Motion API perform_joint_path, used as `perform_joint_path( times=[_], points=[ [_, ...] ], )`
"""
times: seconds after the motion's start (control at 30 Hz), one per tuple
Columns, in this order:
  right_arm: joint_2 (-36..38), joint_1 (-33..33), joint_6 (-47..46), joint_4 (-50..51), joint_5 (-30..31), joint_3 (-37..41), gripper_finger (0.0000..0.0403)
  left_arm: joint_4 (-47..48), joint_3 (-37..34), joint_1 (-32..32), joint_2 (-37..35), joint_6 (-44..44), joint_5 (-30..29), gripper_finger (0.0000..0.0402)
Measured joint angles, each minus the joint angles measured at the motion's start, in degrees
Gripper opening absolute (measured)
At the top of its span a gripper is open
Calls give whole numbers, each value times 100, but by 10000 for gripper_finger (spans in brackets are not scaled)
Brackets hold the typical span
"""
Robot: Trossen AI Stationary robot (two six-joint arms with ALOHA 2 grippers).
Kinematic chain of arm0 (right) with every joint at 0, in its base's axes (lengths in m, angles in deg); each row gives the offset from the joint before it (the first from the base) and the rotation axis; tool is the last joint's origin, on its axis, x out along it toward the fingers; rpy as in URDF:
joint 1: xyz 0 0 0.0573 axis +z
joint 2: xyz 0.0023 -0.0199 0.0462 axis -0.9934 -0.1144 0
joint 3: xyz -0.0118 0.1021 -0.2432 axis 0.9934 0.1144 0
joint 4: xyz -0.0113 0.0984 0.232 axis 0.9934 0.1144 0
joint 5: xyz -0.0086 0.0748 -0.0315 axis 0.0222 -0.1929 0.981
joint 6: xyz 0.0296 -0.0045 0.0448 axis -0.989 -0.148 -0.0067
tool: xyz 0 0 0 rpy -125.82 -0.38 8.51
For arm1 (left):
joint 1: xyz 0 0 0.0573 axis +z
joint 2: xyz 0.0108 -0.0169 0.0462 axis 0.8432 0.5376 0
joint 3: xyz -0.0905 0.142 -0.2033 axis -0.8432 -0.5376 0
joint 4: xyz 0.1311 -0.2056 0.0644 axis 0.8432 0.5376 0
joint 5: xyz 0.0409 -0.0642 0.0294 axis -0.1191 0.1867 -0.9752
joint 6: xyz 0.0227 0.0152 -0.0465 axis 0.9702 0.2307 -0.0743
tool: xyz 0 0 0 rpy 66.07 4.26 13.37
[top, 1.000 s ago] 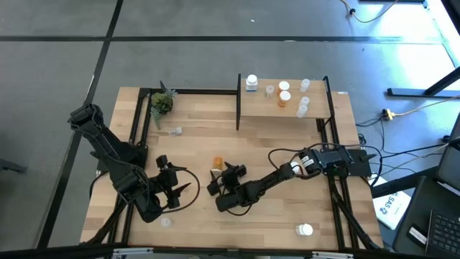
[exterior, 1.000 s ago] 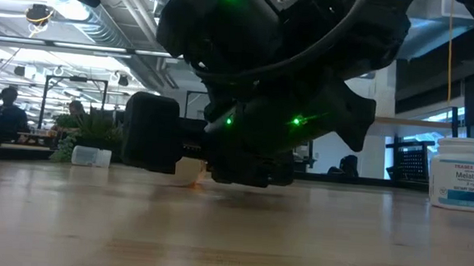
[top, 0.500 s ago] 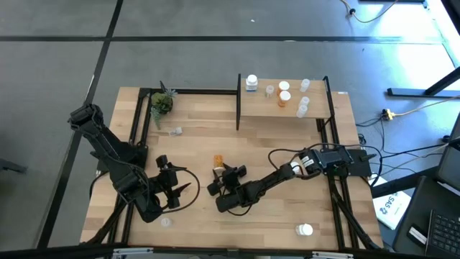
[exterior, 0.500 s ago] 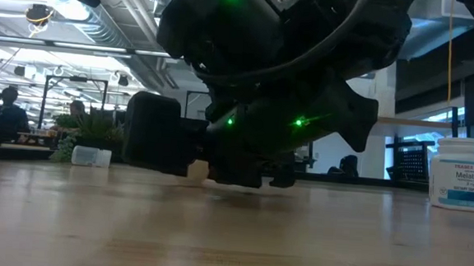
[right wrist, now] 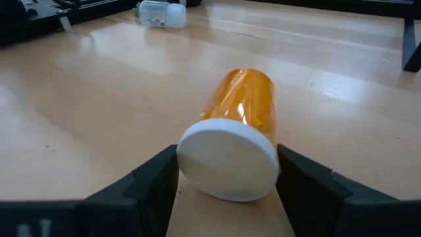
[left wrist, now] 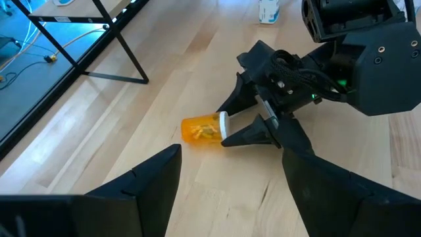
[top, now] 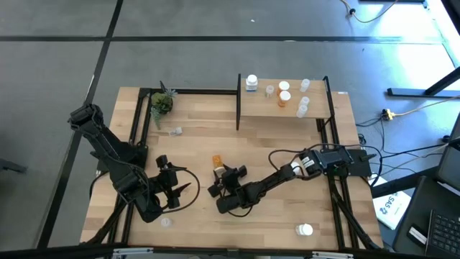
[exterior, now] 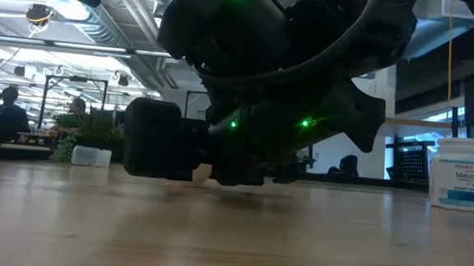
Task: Pick and place medicine bottles onto shelf by color
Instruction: Put the orange pill bottle on the shelf aligned with the other orange pill bottle
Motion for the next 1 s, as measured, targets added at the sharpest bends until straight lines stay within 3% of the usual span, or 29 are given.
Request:
perform_joint_path(
  times=[1.0],
  points=[
    [5,189,157,-3,36,0,223,0,0,-1,0,0,2,259]
  ],
)
